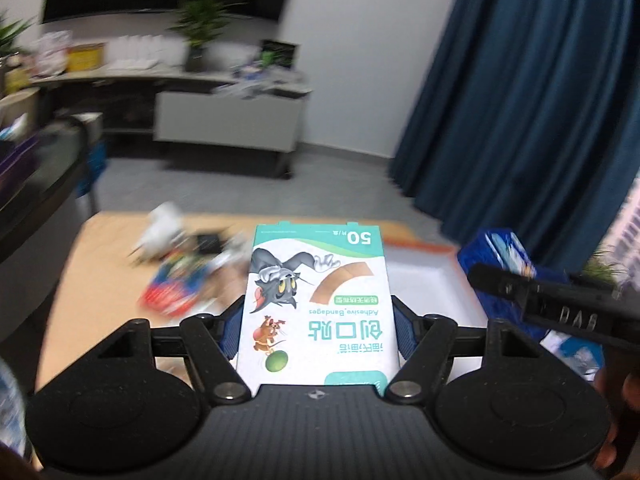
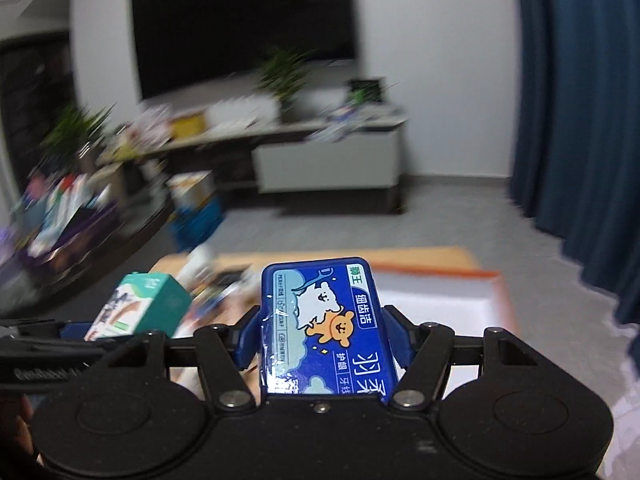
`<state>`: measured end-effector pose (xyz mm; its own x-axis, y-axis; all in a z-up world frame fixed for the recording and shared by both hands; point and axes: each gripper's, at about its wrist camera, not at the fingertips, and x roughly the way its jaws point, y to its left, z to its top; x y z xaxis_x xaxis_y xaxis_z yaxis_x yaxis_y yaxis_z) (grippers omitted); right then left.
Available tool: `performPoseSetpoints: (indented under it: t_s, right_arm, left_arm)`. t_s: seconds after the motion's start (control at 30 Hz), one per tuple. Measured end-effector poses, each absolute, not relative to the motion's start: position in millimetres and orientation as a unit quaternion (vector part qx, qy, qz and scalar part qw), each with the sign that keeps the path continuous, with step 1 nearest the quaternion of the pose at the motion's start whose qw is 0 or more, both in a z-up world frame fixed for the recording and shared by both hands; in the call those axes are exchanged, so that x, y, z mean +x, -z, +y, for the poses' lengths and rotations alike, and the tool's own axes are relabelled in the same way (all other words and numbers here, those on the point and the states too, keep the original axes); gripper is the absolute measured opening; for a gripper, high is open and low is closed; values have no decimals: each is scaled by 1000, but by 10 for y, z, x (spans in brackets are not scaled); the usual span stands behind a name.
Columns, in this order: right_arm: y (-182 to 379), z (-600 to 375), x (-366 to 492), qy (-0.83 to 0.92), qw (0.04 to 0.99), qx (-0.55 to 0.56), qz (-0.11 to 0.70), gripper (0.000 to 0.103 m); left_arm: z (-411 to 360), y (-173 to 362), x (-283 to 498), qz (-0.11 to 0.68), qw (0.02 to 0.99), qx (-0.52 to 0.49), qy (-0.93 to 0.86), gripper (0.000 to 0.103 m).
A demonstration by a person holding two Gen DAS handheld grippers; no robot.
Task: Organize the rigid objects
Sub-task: 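Lift the bandage box with the left gripper while the right gripper lifts the blue tin, then carry the bandage box and blue tin over the open white box with both grippers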
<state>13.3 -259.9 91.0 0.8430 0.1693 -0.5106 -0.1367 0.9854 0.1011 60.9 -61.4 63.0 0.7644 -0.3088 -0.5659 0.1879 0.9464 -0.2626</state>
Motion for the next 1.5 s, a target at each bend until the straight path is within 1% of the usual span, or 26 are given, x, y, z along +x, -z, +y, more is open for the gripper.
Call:
performPoseSetpoints:
  t_s: [0.1,0.2,0.3,0.43,0.63,0.8,1.5]
  right_arm:
    - [-1109,-2932,138,-46,967,54,244,76]
    - [-1185,-3147,134,-23,971,63,229,76]
    - [-1120,-3282,151,-11,969,63,241,76]
    - [-956,-3351,241,-9,962,60,265,76]
    - [-756,-3288,444,3,953,56,299,76]
    - [-666,-3255,569,3,949,53,311,76]
    - [-482,-3135,820,9,939,37,342,76]
  left_arm:
    - [-907,-890,812,289,941,-91,151,72]
    - [-1164,-981,903,271,947,-77,158,72]
    - [-1313,-856,909,271,949,-58,152,72]
    - [-1348,-563,956,304,941,-54,140,72]
    - [-1324,-406,920,323,938,-43,121,72]
    - [-1382,-446,1110,327,937,-36,114,72]
    - [-1477,-375,1133,347,931,-40,108,72]
